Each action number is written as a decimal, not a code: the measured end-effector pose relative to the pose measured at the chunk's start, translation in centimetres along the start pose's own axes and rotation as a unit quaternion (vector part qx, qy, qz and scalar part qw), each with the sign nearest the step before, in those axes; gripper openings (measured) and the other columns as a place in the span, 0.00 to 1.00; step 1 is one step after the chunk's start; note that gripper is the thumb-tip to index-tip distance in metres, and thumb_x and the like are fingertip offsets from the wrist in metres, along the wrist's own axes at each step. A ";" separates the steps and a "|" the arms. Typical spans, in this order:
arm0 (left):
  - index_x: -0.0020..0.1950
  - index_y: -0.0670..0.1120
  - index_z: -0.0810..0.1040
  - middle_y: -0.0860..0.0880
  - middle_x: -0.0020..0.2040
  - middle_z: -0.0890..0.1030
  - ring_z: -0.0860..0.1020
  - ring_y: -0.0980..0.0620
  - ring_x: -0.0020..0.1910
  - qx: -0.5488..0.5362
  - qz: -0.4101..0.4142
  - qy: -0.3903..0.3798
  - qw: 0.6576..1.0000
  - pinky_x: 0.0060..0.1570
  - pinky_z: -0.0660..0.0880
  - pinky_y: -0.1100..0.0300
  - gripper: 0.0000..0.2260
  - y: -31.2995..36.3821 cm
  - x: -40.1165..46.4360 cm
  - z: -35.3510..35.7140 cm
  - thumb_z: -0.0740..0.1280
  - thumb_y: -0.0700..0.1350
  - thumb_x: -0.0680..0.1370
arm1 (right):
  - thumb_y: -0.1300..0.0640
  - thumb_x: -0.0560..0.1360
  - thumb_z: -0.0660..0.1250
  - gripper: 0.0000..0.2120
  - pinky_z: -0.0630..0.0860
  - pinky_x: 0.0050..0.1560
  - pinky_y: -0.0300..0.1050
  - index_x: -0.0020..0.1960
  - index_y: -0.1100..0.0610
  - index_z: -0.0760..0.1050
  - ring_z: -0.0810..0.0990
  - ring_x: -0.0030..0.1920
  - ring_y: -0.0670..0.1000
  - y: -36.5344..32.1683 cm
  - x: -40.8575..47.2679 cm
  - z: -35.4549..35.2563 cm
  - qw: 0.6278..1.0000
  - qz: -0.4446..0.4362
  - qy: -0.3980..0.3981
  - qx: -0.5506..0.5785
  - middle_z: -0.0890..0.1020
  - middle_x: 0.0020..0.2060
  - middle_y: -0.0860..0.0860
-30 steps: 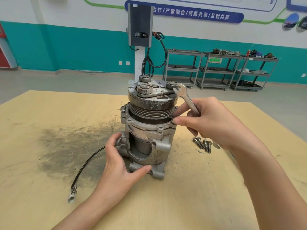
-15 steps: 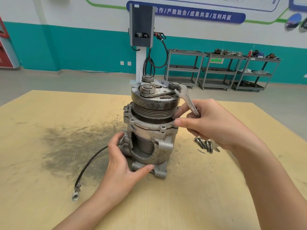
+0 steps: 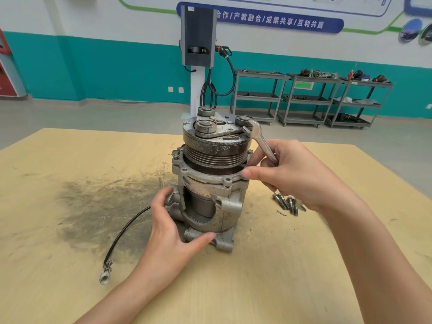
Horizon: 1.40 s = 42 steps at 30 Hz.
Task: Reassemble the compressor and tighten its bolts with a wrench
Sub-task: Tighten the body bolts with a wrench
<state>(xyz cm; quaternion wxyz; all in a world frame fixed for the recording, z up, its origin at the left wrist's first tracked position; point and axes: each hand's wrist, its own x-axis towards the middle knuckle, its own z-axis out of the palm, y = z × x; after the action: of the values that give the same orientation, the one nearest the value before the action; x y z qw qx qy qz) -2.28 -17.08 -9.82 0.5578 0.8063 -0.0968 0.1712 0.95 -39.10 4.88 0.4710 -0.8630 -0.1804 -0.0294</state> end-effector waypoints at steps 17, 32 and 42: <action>0.66 0.70 0.48 0.82 0.62 0.51 0.63 0.69 0.68 -0.005 -0.004 -0.001 1.000 0.67 0.61 0.64 0.47 -0.2 0.1 0.0 0.73 0.68 0.56 | 0.53 0.69 0.77 0.09 0.63 0.23 0.39 0.39 0.53 0.77 0.67 0.23 0.47 -0.1 0.0 0.0 1.000 0.008 -0.011 0.005 0.73 0.21 0.48; 0.65 0.73 0.48 0.83 0.61 0.52 0.61 0.72 0.68 -0.002 -0.011 -0.002 1.000 0.65 0.61 0.66 0.46 0.0 0.0 -0.1 0.73 0.70 0.56 | 0.57 0.68 0.77 0.10 0.59 0.21 0.38 0.39 0.57 0.75 0.65 0.21 0.46 0.4 0.3 0.2 0.995 0.028 -0.024 0.092 0.70 0.20 0.48; 0.67 0.70 0.48 0.79 0.64 0.53 0.62 0.67 0.69 0.002 -0.010 -0.002 1.000 0.67 0.61 0.64 0.47 -0.1 0.1 -0.1 0.74 0.69 0.57 | 0.59 0.62 0.75 0.08 0.53 0.22 0.37 0.35 0.56 0.75 0.62 0.20 0.45 0.6 0.3 0.4 0.976 0.073 -0.053 0.200 0.67 0.20 0.52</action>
<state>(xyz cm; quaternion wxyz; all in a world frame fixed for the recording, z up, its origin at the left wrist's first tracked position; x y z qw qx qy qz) -2.20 -16.98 -9.85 0.5578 0.8087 -0.0895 0.1642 1.42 -38.98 4.29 0.6247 -0.7624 -0.1441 0.0877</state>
